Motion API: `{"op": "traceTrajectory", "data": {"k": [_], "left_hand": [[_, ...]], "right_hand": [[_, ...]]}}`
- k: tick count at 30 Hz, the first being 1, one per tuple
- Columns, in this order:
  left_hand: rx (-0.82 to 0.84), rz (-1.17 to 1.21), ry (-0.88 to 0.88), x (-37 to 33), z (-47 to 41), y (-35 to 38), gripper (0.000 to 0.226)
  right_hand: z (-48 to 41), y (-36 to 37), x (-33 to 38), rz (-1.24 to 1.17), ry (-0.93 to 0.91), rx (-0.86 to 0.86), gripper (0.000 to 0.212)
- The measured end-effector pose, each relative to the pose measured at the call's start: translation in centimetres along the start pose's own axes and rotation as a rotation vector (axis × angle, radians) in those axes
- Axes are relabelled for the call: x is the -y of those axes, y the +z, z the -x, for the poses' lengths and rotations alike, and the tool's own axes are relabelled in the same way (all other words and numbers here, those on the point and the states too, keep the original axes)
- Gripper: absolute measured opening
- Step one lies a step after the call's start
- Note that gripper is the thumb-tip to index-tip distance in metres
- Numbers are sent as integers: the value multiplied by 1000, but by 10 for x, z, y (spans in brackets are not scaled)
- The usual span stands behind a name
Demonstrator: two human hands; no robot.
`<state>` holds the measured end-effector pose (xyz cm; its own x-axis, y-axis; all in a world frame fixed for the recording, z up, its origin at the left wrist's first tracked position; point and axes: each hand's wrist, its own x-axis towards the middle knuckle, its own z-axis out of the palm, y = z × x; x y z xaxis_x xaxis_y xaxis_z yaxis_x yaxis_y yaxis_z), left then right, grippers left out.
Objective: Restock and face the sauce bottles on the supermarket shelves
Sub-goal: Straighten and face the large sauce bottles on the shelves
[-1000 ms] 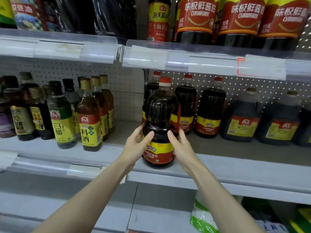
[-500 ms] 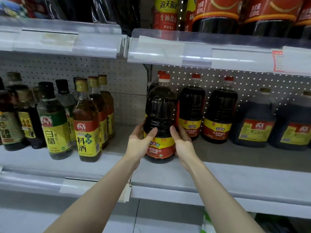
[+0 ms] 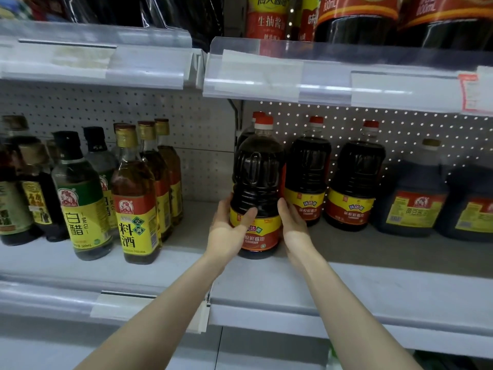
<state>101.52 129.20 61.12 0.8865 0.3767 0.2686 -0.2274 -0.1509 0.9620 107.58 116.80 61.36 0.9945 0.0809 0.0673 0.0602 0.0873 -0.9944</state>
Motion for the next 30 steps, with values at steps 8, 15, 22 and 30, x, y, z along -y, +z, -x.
{"op": "traceTrajectory", "data": {"k": [8,15,22,30], "left_hand": [[111,136,3,0,-1,-16,56],[53,158,-6,11,-7,-12,57],[-22,96,43,15,-10,-6,45],[-15,79,53,17,-13,-6,44]], "right_hand": [[26,1,-10,111,-91,-1,63],[19,-4,-7,86,-80,34,61],[11,-8,-3,98,-78,68,59],[7,-6,-6,104,-48,65,60]]}}
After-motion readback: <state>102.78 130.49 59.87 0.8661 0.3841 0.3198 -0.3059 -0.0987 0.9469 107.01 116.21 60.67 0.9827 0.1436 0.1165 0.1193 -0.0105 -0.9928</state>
